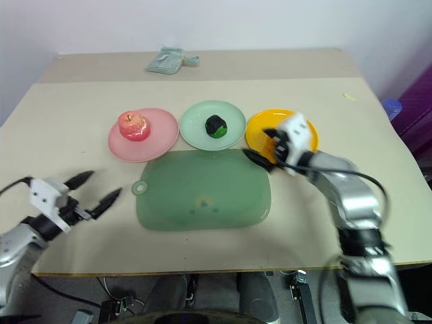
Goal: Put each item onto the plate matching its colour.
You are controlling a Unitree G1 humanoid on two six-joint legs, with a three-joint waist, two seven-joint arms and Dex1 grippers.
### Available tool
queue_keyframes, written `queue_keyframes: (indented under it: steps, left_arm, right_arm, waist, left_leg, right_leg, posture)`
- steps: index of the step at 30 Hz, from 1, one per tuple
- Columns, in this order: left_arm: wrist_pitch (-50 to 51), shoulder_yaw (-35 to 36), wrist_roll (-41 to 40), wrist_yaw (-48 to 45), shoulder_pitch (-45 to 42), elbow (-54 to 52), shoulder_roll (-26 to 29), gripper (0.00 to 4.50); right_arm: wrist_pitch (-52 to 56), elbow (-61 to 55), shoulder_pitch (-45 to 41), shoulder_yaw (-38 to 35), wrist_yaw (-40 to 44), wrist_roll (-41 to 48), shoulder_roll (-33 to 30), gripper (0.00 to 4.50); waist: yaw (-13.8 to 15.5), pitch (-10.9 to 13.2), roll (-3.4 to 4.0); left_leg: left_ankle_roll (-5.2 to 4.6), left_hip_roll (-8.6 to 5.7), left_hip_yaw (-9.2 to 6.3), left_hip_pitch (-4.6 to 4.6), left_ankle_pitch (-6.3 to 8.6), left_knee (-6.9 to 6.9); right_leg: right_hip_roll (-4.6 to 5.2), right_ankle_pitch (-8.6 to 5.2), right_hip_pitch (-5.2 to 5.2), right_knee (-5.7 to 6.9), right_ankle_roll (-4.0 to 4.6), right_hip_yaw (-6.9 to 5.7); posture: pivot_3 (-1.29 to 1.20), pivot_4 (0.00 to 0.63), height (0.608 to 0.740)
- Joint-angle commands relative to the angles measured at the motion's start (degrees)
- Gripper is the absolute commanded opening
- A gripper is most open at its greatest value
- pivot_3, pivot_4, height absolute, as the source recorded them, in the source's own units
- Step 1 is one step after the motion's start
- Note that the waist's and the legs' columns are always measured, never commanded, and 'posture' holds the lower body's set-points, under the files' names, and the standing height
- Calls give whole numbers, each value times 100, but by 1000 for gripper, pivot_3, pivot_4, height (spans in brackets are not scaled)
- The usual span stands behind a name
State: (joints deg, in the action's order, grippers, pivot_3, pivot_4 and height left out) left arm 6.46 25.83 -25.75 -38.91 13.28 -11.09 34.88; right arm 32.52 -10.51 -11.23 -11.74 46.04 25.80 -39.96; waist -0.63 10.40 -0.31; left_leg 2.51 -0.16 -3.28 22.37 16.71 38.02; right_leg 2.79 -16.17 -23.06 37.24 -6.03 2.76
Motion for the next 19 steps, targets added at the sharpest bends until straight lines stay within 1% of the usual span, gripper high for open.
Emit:
queue_keyframes:
  steps: [1, 3, 5, 10, 19]
  left_arm:
    - [89, 323, -61, -36, -31, 177, 185, 4500]
    - [182, 354, -39, -23, -63, 236, 252, 4500]
    - [284, 327, -51, 14, -65, 156, 259, 4500]
    - [547, 126, -10, 133, -190, -90, 213, 4500]
    - [963, -53, -63, 230, -271, -447, 170, 4500]
  right_arm:
    - [128, -505, 720, -975, 373, 464, -395, 4447]
    - [114, -534, 1208, -1309, 531, 551, -530, 4447]
    - [51, -505, 1404, -1403, 531, 555, -559, 4447]
    - [-100, -325, 1328, -1346, 393, 496, -459, 4447]
    - [-34, -655, 1417, -1260, 336, 731, -344, 4447]
  waist:
    - [-58, -1, 2]
    - [-54, -1, 2]
    - [-65, -2, 0]
    - [-29, -2, 0]
    - [-9, -3, -1]
  left_leg:
    - [0, 4, 3, -6, 0, -1]
    - [0, 8, 1, -7, 0, -1]
    - [-1, 10, 4, -8, 0, -2]
    - [0, 10, 7, -10, 0, 1]
    - [0, 8, 2, -9, 0, 2]
  right_leg:
    - [-10, 0, 1, 1, 1, 5]
    - [-18, 0, 2, 3, 2, 7]
    - [-18, -1, 2, 2, 2, 10]
    - [-13, 0, 5, 4, 1, 12]
    - [-7, 0, 9, 1, 0, 12]
  posture:
    - [0, 150, 740]
    - [0, 150, 740]
    - [0, 150, 740]
    - [0, 150, 740]
    - [0, 150, 740]
